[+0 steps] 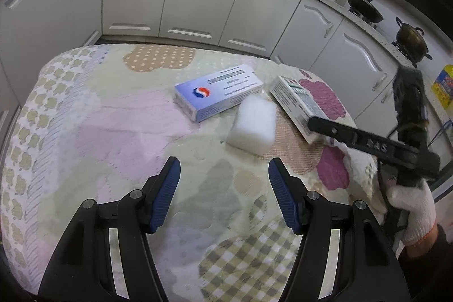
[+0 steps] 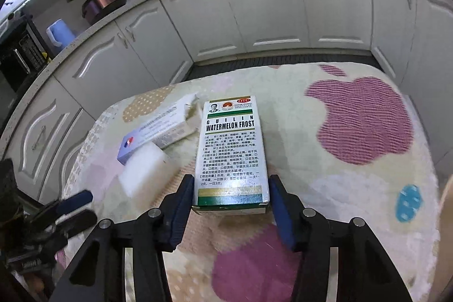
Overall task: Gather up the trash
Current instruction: 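Grasp the Watermelon Frost medicine box with the right tool, then grasp the blue-white Levamlodipine box with the left tool while the right tool holds its box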
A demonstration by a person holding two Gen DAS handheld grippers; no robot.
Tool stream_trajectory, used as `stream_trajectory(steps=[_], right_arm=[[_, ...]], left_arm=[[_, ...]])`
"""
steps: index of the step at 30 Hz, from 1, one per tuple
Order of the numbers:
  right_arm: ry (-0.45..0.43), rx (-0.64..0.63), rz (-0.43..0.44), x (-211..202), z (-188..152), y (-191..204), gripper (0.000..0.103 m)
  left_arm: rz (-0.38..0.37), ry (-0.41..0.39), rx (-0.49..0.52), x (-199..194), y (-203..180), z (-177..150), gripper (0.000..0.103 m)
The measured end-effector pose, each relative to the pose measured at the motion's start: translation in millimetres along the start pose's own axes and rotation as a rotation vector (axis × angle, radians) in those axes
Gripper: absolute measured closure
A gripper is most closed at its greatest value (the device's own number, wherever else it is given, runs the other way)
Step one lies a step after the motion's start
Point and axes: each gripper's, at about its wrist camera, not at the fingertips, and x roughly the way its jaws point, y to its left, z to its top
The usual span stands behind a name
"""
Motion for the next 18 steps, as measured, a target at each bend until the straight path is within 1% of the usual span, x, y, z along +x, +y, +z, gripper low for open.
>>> stream_trajectory(steps=[3,5,6,7,8,9,12,15,18], right_arm=[[0.000,0.015,-0.027,-11.6,-7.4,-10.2,0.052],[0.013,0.027,-0.033,-14.6,-11.8,-16.1,0.052],[0.025,0.033,-0.032,-15.0,-13.3,-18.5,0.052],[0.033,0.041,-0.032,-14.8,-14.2,-19.8,0.049],[0.035,0.046,-0.033,-14.8,-14.3,-20.2,0.044],[0.032,0.046,-0.032,-15.1,-14.3,-20.1,0.041],[0.016,0.023,-0.035,-19.1,-13.2,-17.2,0.040],[0.000,-0.008,-0.041,-20.9,-8.1,-8.7,0.040],[-0.002,-0.023,-0.044,-19.7,-4.5,-5.5,0.039]], left_arm=[[0.005,-0.004,-0.001,3.1,-1.4,6.0,0.039],[0.030,-0.001,-0.009,7.7,1.4,10.9,0.039],[0.028,0.005,-0.017,10.0,3.5,12.9,0.039],[0.026,0.008,-0.023,11.4,5.4,14.4,0.039],[0.029,0.010,-0.024,12.4,7.0,16.2,0.039],[0.039,0.007,-0.021,13.0,8.2,18.8,0.039],[0.083,0.003,-0.012,15.9,14.5,27.8,0.039],[0.108,0.023,0.009,25.5,22.5,36.9,0.039],[0.126,0.051,0.079,38.9,25.1,46.5,0.039]])
